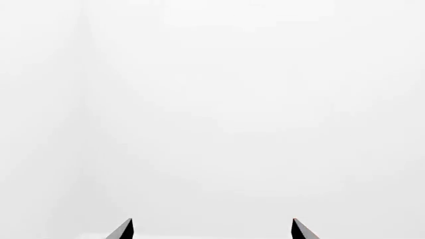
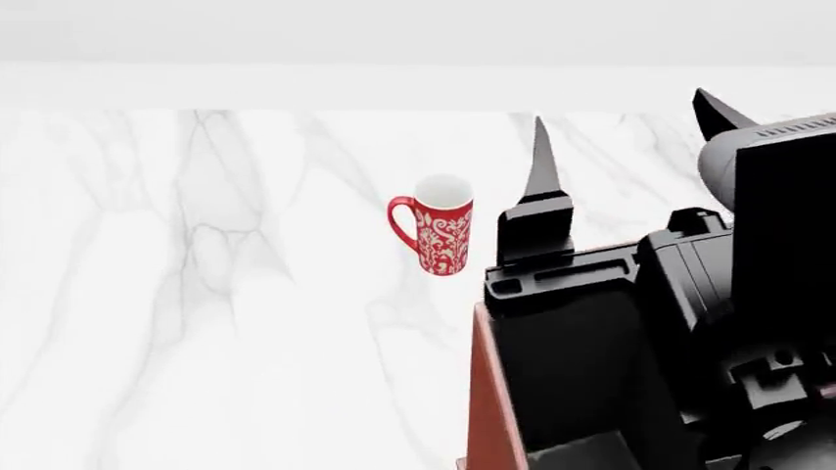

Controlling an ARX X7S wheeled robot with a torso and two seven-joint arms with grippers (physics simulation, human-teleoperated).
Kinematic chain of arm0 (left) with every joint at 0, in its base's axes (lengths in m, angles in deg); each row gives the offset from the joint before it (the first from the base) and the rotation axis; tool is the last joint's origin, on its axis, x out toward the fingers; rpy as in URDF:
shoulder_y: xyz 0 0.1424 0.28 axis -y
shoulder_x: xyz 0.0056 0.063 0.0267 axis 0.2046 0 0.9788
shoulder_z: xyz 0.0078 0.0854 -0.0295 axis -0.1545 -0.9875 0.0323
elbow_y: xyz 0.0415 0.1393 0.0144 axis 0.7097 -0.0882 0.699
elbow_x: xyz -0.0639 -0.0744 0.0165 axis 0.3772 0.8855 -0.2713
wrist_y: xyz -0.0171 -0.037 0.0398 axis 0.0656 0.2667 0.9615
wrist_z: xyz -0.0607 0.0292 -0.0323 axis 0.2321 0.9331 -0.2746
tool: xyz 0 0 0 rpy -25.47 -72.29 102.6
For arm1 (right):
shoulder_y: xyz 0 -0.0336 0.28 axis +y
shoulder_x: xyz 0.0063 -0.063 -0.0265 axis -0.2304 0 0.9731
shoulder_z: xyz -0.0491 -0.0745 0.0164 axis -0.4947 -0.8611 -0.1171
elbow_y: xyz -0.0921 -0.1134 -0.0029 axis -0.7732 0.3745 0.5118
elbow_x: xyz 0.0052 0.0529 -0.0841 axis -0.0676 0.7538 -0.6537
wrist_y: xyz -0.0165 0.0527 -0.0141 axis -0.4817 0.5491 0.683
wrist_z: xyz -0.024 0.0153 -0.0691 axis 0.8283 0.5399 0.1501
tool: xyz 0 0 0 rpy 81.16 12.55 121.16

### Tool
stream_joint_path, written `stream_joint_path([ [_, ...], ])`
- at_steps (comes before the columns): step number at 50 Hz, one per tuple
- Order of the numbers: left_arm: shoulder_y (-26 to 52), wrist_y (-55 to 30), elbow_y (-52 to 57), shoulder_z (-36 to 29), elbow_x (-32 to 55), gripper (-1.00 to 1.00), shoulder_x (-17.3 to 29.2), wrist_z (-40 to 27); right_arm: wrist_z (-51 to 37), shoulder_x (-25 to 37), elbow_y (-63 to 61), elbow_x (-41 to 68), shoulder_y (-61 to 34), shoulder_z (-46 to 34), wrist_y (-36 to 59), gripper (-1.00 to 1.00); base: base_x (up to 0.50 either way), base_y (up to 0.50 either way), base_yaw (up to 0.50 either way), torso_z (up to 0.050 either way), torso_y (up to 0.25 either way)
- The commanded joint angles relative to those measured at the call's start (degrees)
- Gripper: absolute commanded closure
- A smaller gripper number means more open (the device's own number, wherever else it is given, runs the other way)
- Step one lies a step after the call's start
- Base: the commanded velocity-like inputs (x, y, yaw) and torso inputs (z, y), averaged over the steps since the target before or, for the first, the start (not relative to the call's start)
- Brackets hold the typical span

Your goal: Pick up the book and place it in the left compartment of the caddy.

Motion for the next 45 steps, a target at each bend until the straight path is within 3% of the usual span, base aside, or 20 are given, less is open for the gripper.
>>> stream_joint_path([
  [1, -0.21, -0.01, 0.25, 2.90, 2.70, -1.00, 1.00, -0.88, 2.42, 0.70, 4.47, 4.16, -10.17, -3.75, 4.86, -1.00, 0.00, 0.00, 0.00, 0.000, 0.000],
  [24, -1.37, 1.74, -0.64, 4.24, 3.98, -1.00, 2.66, -1.74, 8.32, 0.79, 5.25, 12.48, -23.30, -13.51, 12.71, -1.00, 0.00, 0.00, 0.00, 0.000, 0.000],
  [25, -1.33, 1.91, -0.98, 4.07, 3.67, -1.00, 2.72, -1.75, 10.52, 2.32, 4.15, 10.35, -24.24, -17.32, 11.17, -1.00, 0.00, 0.00, 0.00, 0.000, 0.000],
  [35, -1.84, 2.61, -1.48, 4.24, 3.60, -1.00, 3.48, -1.62, 13.42, 0.88, 6.79, 14.60, -29.25, -21.52, 14.94, -1.00, 0.00, 0.00, 0.00, 0.000, 0.000],
  [45, -2.72, 3.69, -2.27, 5.31, 2.98, -1.00, 4.54, -1.07, 20.53, 3.25, 4.37, 11.00, -34.54, -32.82, 11.81, -1.00, 0.00, 0.00, 0.00, 0.000, 0.000],
])
